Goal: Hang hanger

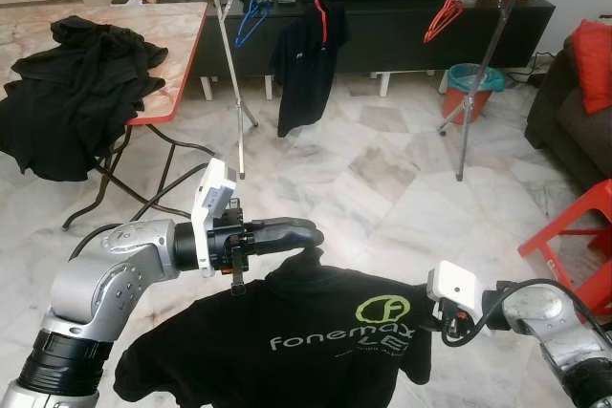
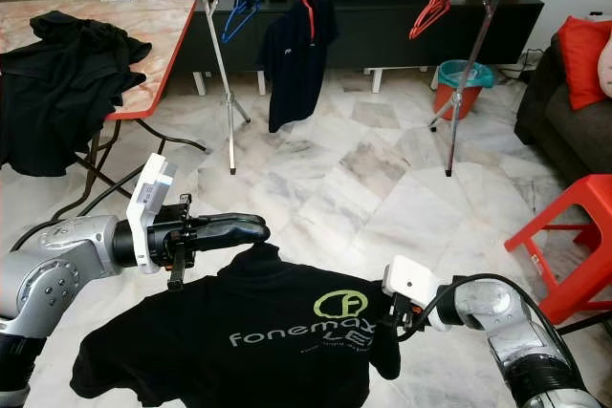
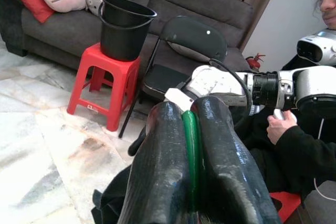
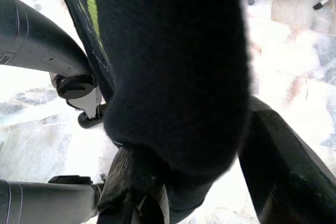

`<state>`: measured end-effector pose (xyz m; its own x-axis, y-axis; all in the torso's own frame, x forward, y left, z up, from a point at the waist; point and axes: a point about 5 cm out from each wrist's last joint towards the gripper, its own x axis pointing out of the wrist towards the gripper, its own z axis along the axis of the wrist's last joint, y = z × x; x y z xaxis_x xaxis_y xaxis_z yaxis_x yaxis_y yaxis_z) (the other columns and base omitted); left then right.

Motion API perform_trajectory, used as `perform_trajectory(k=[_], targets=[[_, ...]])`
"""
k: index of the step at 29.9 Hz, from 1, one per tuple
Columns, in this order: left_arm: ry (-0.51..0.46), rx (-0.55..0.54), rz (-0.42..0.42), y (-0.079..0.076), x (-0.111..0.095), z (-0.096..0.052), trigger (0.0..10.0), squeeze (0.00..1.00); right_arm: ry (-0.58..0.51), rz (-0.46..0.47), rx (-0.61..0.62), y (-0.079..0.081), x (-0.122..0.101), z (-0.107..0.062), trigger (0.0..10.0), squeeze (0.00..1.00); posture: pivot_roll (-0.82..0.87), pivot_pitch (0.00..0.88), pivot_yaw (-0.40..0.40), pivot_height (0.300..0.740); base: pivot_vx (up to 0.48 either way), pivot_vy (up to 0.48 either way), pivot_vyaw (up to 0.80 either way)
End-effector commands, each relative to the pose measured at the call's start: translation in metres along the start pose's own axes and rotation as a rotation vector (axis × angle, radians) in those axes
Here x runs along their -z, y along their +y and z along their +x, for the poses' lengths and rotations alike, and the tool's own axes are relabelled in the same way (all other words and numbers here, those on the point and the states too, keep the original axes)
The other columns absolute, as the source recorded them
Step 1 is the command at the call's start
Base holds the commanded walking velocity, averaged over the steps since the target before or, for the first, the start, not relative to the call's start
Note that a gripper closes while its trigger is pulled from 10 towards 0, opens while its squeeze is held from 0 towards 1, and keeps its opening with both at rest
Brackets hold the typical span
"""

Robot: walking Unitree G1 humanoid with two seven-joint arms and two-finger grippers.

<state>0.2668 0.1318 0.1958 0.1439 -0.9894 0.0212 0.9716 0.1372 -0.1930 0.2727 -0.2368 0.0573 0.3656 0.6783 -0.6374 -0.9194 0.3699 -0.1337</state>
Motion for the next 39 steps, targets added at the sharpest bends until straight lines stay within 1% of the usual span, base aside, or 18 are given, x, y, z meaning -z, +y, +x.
perform_trajectory(k=[1,15,18,20,26,28,29,30,31,32,34,36,38,39], targets=[[-0.002,0.013,0.038,-0.002,-0.008,-0.001,10.0,0.0,0.008,-0.027,-0.012,-0.001,-0.002,0.001,0.0,0.0,0.12,0.0,0.037,0.74,0.0,0.0,0.0],[0.026,-0.016,0.039,0.001,-0.003,-0.005,10.0,0.0,0.004,-0.061,-0.042,-0.003,-0.01,0.004,0.0,0.0,0.13,0.0,0.036,0.74,0.0,0.0,0.0],[0.055,-0.021,0.038,0.003,0.0,-0.007,10.0,0.0,0.002,-0.068,-0.045,-0.003,-0.012,0.003,0.0,0.0,0.13,0.0,0.038,0.74,0.0,0.0,0.0],[0.083,-0.027,0.041,0.005,0.003,-0.009,10.0,0.0,0.003,-0.079,-0.047,-0.005,-0.013,0.002,0.0,0.0,0.13,0.0,0.036,0.74,0.0,0.0,0.0],[0.085,-0.061,0.044,0.01,0.004,-0.01,10.0,0.0,0.009,-0.098,-0.054,-0.008,-0.017,-0.001,0.0,0.0,0.13,0.0,0.035,0.74,0.0,0.0,0.0],[0.09,-0.139,0.059,0.018,0.006,-0.011,10.0,0.0,0.011,-0.109,-0.054,-0.009,-0.019,-0.002,0.0,0.0,0.13,0.0,0.035,0.74,0.0,0.0,0.0],[0.093,-0.197,0.073,0.025,0.007,-0.013,10.0,0.0,0.008,-0.113,-0.054,-0.009,-0.02,-0.002,0.0,0.0,0.13,0.0,0.036,0.74,0.0,0.0,0.0],[0.093,-0.197,0.073,0.025,0.007,-0.013,10.0,0.0,0.008,-0.113,-0.054,-0.009,-0.02,-0.002,0.0,0.0,0.13,0.0,0.036,0.74,0.0,0.0,0.0],[0.095,-0.266,0.08,0.033,0.008,-0.016,10.0,0.0,0.005,-0.118,-0.057,-0.009,-0.021,-0.003,0.0,0.0,0.12,0.0,0.039,0.74,0.0,0.0,0.0],[0.095,-0.283,0.08,0.035,0.008,-0.016,10.0,0.0,0.005,-0.119,-0.058,-0.008,-0.022,-0.003,0.0,0.0,0.12,0.0,0.039,0.74,0.0,0.0,0.0],[0.104,-0.301,0.085,0.037,0.01,-0.018,10.0,0.0,0.005,-0.122,-0.06,-0.008,-0.021,-0.003,0.0,0.0,0.13,0.0,0.036,0.74,0.0,0.0,0.0],[0.132,-0.279,0.087,0.035,0.013,-0.02,10.0,0.0,0.022,-0.131,-0.062,-0.007,-0.019,-0.004,0.0,0.0,0.13,0.0,0.037,0.74,0.0,0.0,0.0],[0.178,-0.258,0.087,0.034,0.019,-0.024,10.0,0.0,0.032,-0.141,-0.055,-0.01,-0.02,-0.007,0.0,0.0,0.13,0.0,0.037,0.74,0.0,0.0,0.0],[0.216,-0.254,0.095,0.034,0.024,-0.027,10.0,0.0,0.033,-0.149,-0.046,-0.012,-0.022,-0.01,0.0,0.0,0.13,0.0,0.037,0.74,0.0,0.0,0.0]])
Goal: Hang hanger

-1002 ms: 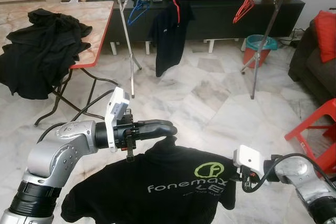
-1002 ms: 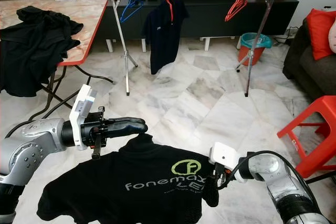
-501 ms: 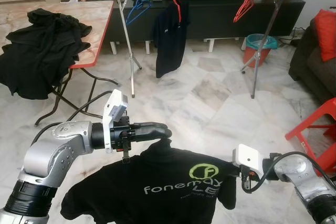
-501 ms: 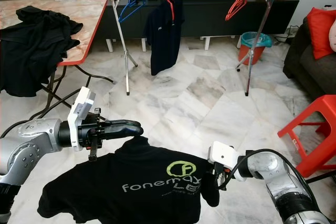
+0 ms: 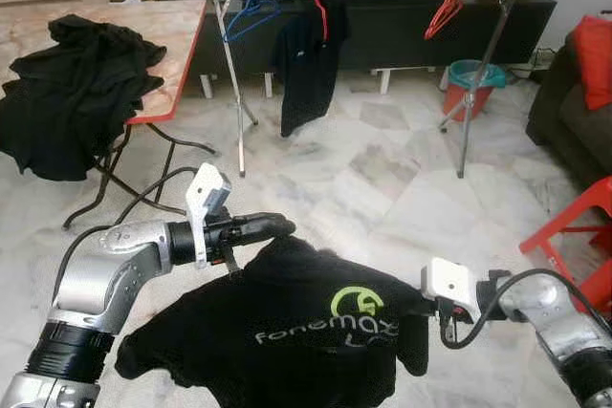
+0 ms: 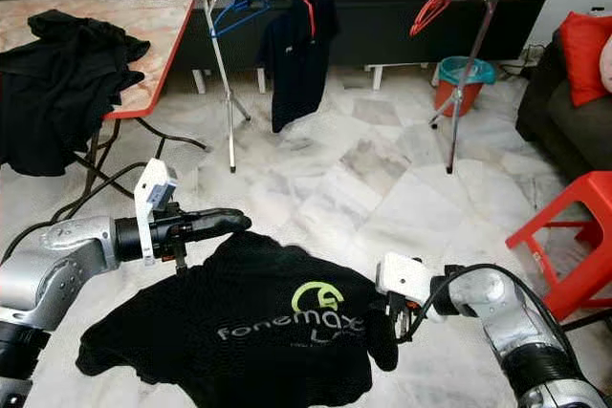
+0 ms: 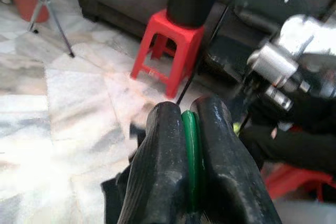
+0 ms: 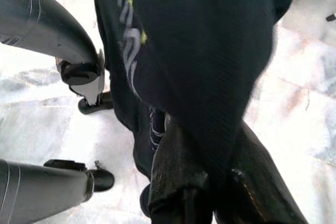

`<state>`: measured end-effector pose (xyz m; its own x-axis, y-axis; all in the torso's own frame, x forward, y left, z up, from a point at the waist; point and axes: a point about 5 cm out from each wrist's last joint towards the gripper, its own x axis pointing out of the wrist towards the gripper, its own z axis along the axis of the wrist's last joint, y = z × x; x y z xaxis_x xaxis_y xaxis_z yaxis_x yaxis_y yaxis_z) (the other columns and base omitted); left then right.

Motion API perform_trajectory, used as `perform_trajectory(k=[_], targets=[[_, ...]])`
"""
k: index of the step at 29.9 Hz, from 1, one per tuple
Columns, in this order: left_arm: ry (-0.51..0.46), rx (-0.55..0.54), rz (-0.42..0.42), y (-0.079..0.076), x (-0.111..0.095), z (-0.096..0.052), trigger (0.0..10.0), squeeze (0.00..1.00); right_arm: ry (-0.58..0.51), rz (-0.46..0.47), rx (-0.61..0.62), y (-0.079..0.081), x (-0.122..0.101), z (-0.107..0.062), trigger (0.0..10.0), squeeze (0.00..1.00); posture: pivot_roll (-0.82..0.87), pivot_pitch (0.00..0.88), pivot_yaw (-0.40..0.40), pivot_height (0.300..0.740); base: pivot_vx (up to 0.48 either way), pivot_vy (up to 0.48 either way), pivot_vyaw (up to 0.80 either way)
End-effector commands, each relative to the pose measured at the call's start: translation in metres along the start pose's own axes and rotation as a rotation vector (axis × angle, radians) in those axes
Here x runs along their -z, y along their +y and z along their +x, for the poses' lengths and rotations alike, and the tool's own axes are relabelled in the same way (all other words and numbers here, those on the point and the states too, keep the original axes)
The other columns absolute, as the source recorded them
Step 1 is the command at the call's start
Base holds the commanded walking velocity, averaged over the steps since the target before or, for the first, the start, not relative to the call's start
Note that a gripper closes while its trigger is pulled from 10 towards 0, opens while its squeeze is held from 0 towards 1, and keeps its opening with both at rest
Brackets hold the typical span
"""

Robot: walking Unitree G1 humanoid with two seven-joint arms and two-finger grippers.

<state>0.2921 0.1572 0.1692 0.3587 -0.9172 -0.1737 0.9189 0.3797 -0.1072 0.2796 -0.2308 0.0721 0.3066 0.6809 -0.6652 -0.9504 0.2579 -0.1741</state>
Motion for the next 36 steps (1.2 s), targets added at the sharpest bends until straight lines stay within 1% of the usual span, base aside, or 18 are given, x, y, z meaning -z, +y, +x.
perform_trajectory(k=[1,2,3,4,5,7,11,13,15,20,24,26,27,28,31,33,34,36], targets=[[0.066,-0.002,0.04,0.002,0.006,-0.005,10.0,0.0,0.011,-0.045,0.017,-0.007,-0.006,-0.008,0.0,0.0,0.13,0.0,0.036,0.74,0.0,0.0,0.0],[0.071,-0.005,0.043,0.002,0.007,-0.005,10.0,0.0,0.012,-0.046,0.018,-0.007,-0.006,-0.009,0.0,0.0,0.13,0.0,0.036,0.74,0.0,0.0,0.0],[0.073,-0.067,0.05,0.009,0.009,-0.005,10.0,0.0,0.02,-0.054,0.021,-0.008,-0.006,-0.012,0.0,0.0,0.13,0.0,0.035,0.74,0.0,0.0,0.0],[0.073,-0.067,0.05,0.009,0.009,-0.005,10.0,0.0,0.02,-0.054,0.021,-0.008,-0.006,-0.012,0.0,0.0,0.13,0.0,0.035,0.74,0.0,0.0,0.0],[0.067,-0.12,0.043,0.015,0.011,-0.006,10.0,0.0,0.03,-0.064,0.021,-0.009,-0.007,-0.014,0.0,0.0,0.12,0.0,0.033,0.74,0.0,0.0,0.0],[0.065,-0.139,0.041,0.018,0.012,-0.008,10.0,0.0,0.036,-0.068,0.022,-0.009,-0.006,-0.016,0.0,0.0,0.12,0.0,0.033,0.74,0.0,0.0,0.0],[0.043,-0.28,0.06,0.034,0.012,-0.015,10.0,0.0,0.078,-0.084,0.026,-0.009,-0.003,-0.02,0.0,0.0,0.13,0.0,0.028,0.74,0.0,0.0,0.0],[0.024,-0.379,0.068,0.045,0.01,-0.018,10.0,0.0,0.103,-0.098,0.017,-0.007,-0.001,-0.02,0.0,0.0,0.12,0.0,0.027,0.74,0.0,0.0,0.0],[-0.007,-0.456,0.065,0.053,0.007,-0.02,10.0,0.0,0.09,-0.096,0.022,-0.006,-0.002,-0.019,0.0,0.0,0.12,0.0,0.026,0.74,0.0,0.0,0.0],[0.007,-0.391,0.058,0.048,0.008,-0.022,10.0,0.0,0.132,-0.128,0.041,-0.009,0.0,-0.023,0.0,0.0,0.12,0.0,0.025,0.74,0.0,0.0,0.0],[0.03,-0.433,0.081,0.053,0.014,-0.024,10.0,0.0,0.16,-0.151,0.058,-0.013,-0.001,-0.03,0.0,0.0,0.12,0.0,0.021,0.74,0.0,0.0,0.0],[-0.004,-0.519,0.054,0.06,0.014,-0.023,10.0,0.0,0.182,-0.169,0.054,-0.013,-0.001,-0.031,0.0,0.0,0.12,0.0,0.019,0.74,0.0,0.0,0.0],[-0.037,-0.591,0.045,0.066,0.012,-0.024,10.0,0.0,0.201,-0.178,0.046,-0.011,0.0,-0.03,0.0,0.0,0.12,0.0,0.017,0.74,0.0,0.0,0.0],[-0.07,-0.611,0.034,0.067,0.01,-0.025,10.0,0.0,0.213,-0.178,0.042,-0.009,0.002,-0.029,0.0,0.0,0.12,0.0,0.015,0.74,0.0,0.0,0.0],[-0.145,-0.641,0.016,0.069,0.004,-0.026,10.0,0.0,0.227,-0.176,0.035,-0.005,0.006,-0.027,0.0,0.0,0.11,0.0,0.016,0.74,0.0,0.0,0.0],[-0.24,-0.608,-0.021,0.067,-0.005,-0.027,10.0,0.0,0.232,-0.17,0.037,-0.001,0.009,-0.025,0.0,0.0,0.11,0.0,0.015,0.74,0.0,0.0,0.0],[-0.24,-0.608,-0.021,0.067,-0.005,-0.027,10.0,0.0,0.232,-0.17,0.037,-0.001,0.009,-0.025,0.0,0.0,0.11,0.0,0.015,0.74,0.0,0.0,0.0],[-0.297,-0.573,-0.037,0.064,-0.011,-0.028,10.0,0.0,0.24,-0.163,0.036,0.003,0.012,-0.025,0.0,0.0,0.11,0.0,0.013,0.74,0.0,0.0,0.0]])
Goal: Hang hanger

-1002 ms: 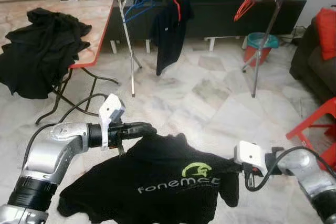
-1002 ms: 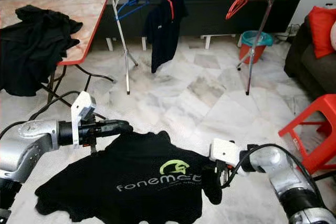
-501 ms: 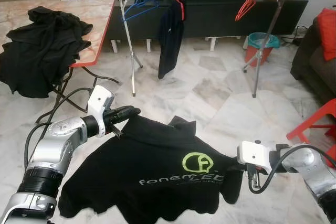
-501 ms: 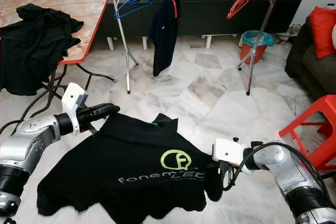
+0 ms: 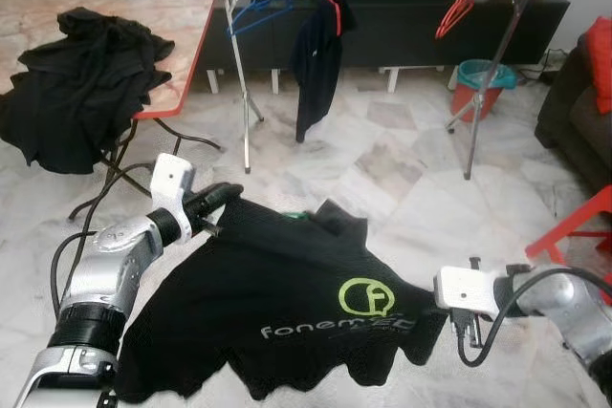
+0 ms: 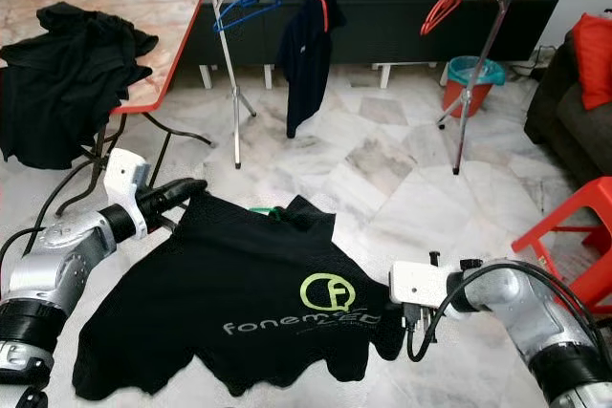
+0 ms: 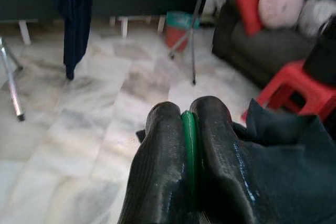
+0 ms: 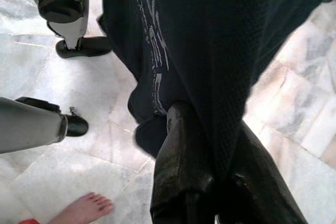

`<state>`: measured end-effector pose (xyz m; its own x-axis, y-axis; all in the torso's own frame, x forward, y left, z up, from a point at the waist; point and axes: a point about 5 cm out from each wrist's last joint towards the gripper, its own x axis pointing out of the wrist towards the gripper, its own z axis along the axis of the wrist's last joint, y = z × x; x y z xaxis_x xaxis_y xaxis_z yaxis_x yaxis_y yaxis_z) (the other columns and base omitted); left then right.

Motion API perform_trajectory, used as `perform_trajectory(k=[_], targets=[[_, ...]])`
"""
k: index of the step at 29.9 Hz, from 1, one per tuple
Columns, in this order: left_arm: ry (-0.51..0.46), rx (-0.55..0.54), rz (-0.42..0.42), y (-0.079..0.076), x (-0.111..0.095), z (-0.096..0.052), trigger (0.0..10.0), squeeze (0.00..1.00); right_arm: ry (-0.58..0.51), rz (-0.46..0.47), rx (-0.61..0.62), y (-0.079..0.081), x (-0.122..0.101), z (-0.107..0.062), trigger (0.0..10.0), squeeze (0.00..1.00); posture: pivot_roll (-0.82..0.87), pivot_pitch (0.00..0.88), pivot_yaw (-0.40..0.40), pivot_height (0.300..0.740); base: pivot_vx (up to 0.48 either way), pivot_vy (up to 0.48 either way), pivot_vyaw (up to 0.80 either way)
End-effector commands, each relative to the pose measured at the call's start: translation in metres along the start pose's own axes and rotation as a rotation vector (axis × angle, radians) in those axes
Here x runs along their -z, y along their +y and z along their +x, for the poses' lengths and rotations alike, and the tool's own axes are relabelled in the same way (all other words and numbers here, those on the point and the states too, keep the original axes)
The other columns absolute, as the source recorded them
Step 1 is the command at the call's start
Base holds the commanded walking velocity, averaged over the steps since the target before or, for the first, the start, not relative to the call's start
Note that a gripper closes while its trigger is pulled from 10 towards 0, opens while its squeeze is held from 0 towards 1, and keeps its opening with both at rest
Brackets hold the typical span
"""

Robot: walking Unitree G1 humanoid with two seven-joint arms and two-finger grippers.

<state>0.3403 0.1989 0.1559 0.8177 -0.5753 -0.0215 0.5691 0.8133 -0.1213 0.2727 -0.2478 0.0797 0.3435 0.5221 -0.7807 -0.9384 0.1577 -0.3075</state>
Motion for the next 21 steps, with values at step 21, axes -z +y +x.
perform_trajectory(k=[21], targets=[[0.369,0.661,0.112,-0.047,0.011,-0.053,10.0,0.0,0.104,-0.126,0.192,-0.028,0.003,-0.015,0.0,0.0,0.12,0.0,0.003,0.74,0.0,0.0,0.0]])
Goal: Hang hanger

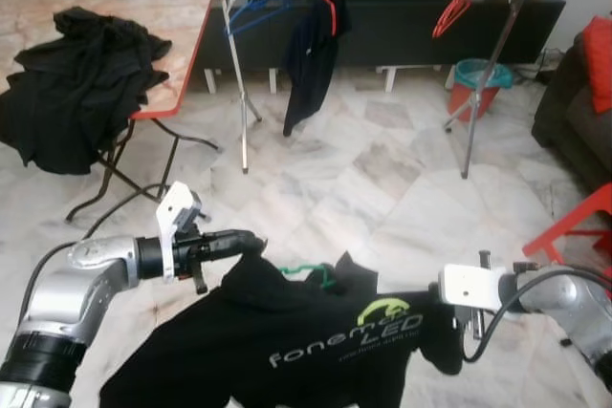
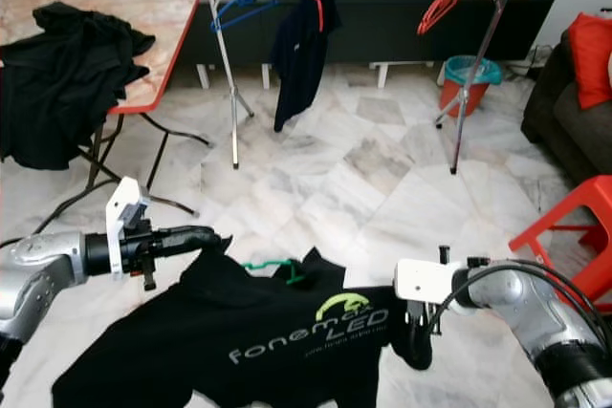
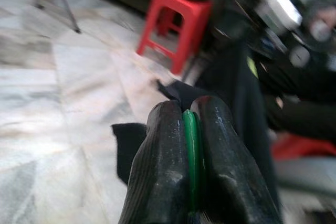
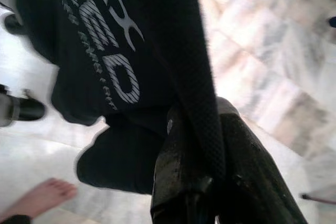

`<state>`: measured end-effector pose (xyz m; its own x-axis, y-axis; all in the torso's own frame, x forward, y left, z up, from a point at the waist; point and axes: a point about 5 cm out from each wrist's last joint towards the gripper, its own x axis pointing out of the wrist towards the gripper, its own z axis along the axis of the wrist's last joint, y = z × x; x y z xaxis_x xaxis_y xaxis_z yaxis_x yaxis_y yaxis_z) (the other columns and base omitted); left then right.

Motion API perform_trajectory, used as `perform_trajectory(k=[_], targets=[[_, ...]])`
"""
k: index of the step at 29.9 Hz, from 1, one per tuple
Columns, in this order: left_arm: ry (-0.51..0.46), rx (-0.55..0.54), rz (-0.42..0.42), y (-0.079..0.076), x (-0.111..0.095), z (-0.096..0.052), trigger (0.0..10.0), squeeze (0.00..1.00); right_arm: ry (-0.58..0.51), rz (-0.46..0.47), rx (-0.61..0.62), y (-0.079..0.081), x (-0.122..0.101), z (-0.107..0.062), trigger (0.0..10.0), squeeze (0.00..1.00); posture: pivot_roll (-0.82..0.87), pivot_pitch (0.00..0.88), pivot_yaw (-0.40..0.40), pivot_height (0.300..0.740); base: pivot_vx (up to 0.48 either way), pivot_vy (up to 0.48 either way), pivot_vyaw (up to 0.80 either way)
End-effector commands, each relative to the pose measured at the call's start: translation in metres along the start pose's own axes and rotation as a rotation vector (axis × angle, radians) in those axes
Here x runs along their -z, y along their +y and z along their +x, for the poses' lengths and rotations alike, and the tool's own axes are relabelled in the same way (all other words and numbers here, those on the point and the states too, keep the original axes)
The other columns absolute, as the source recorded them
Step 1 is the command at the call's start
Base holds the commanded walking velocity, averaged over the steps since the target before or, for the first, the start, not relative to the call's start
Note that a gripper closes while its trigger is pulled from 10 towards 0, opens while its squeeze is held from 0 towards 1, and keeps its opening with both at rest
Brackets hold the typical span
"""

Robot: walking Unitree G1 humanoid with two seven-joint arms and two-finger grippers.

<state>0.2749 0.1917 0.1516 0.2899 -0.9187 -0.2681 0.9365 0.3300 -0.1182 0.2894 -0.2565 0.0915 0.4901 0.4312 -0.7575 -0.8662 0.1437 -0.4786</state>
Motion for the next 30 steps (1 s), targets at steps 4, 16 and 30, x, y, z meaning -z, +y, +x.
perform_trajectory(k=[4,16,30], targets=[[0.089,0.125,0.027,-0.015,0.002,-0.002,10.0,0.0,0.063,-0.068,0.062,-0.013,0.005,-0.007,0.0,0.0,0.12,0.0,0.002,0.74,0.0,0.0,0.0],[-0.349,-0.024,-0.003,0.003,-0.047,-0.019,10.0,0.0,0.132,-0.047,-0.005,0.006,0.023,-0.004,0.0,0.0,0.12,0.0,-0.003,0.74,0.0,0.0,0.0],[-0.553,-0.186,-0.061,0.018,-0.062,-0.022,10.0,0.0,0.077,0.034,-0.095,0.042,0.022,0.019,0.0,0.0,0.12,0.0,-0.014,0.74,0.0,0.0,0.0]])
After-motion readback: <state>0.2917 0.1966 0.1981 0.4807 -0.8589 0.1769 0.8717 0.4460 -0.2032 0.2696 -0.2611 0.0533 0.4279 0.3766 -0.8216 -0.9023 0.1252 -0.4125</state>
